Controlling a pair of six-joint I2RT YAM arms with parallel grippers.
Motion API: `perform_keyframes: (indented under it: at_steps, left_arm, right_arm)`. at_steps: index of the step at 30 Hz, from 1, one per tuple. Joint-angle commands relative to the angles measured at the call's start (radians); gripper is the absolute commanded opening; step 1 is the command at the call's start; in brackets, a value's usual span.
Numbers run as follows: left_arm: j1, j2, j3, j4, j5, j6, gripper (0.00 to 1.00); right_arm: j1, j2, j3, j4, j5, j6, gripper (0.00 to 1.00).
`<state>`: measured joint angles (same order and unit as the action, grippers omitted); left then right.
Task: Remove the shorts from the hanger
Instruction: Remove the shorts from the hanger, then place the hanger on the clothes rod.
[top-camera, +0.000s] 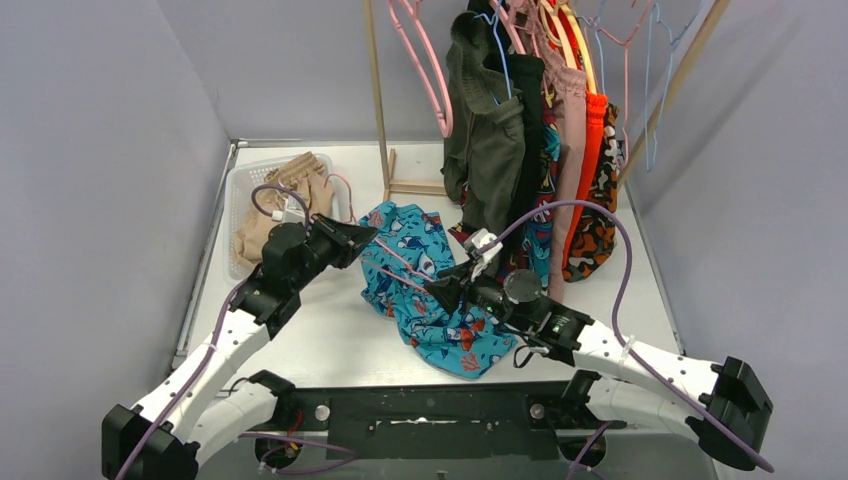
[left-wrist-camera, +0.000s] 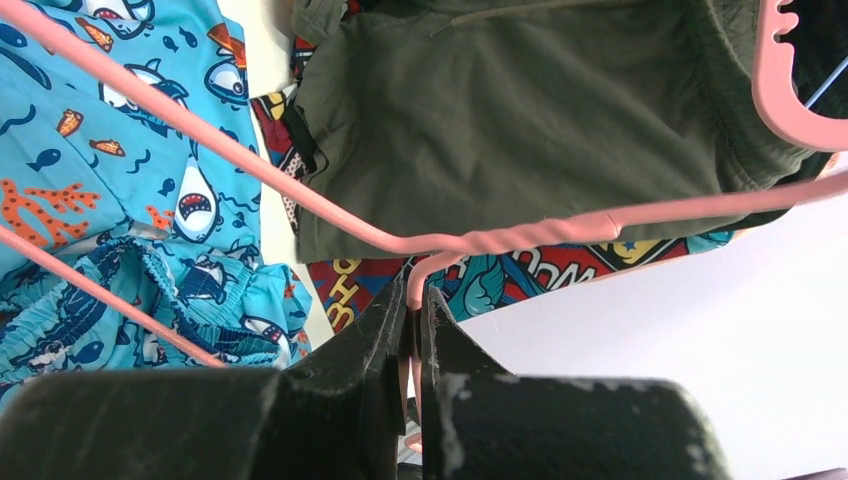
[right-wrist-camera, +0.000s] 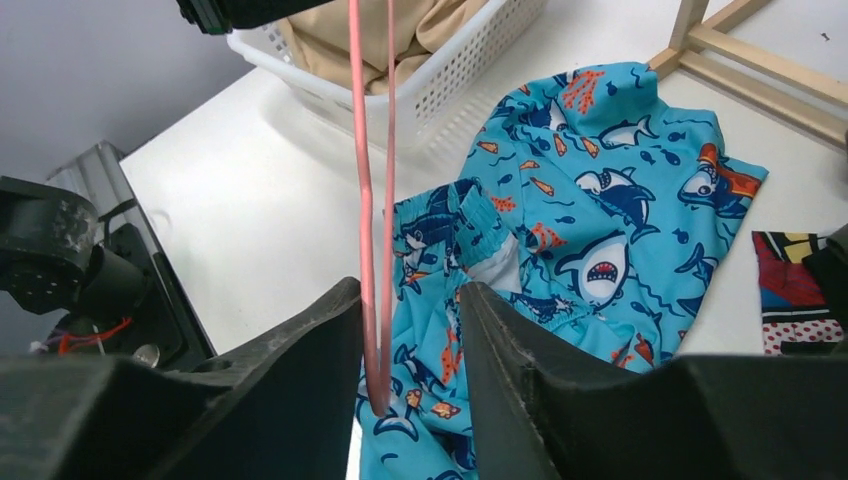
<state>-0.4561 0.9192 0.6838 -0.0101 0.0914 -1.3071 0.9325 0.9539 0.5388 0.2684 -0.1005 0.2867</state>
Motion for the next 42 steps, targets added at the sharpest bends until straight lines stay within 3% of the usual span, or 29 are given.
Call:
perform_keyframes:
  at_steps: [1,3,8,11,14,15,17,20,23,31,36,42]
  left_arm:
    - [0.01,-0.022,0.034,0.057,0.033,-0.034,0.0]
    - [0.013,-0.029,0.035,0.055,0.027,-0.033,0.0]
    - [0.016,-0.029,0.024,0.078,0.04,-0.033,0.0]
    - [0.017,-0.031,0.006,0.126,0.059,-0.033,0.0]
    - [0.019,-0.032,-0.007,0.176,0.097,-0.011,0.29]
    - [0.019,-0.03,-0.009,0.186,0.111,0.0,0.44]
    - [0.019,-0.027,-0.009,0.196,0.142,0.021,0.56]
    - [0.02,-0.027,-0.01,0.211,0.172,0.046,0.65]
    - [0.02,-0.026,-0.003,0.231,0.205,0.081,0.67]
    - [0.022,-0.032,0.033,0.217,0.229,0.158,0.69]
    - [0.023,-0.033,0.02,0.212,0.225,0.15,0.69]
    - [0.023,-0.03,0.023,0.2,0.22,0.15,0.69]
  right_arm:
    - [0.009,-0.022,-0.011,0.085,0.058,-0.011,0.37]
    - [0.009,-0.028,-0.006,0.063,0.04,-0.011,0.33]
    - [0.01,-0.038,0.01,0.01,0.002,-0.003,0.07]
    - [0.011,-0.046,0.019,-0.007,0.025,0.017,0.0]
    - [0.012,-0.065,0.033,-0.046,0.106,0.052,0.0]
    - [0.012,-0.071,0.04,-0.068,0.128,0.062,0.0]
    - [0.012,-0.083,0.054,-0.118,0.166,0.079,0.0]
    - [0.011,-0.1,0.079,-0.221,0.243,0.12,0.0]
    - [0.01,-0.143,0.082,-0.284,0.319,0.164,0.0]
    - [0.009,-0.325,0.017,-0.262,0.45,0.223,0.0]
    - [0.009,-0.319,0.091,-0.413,0.506,0.23,0.0]
    - [0.008,-0.298,0.168,-0.381,0.579,0.131,0.0]
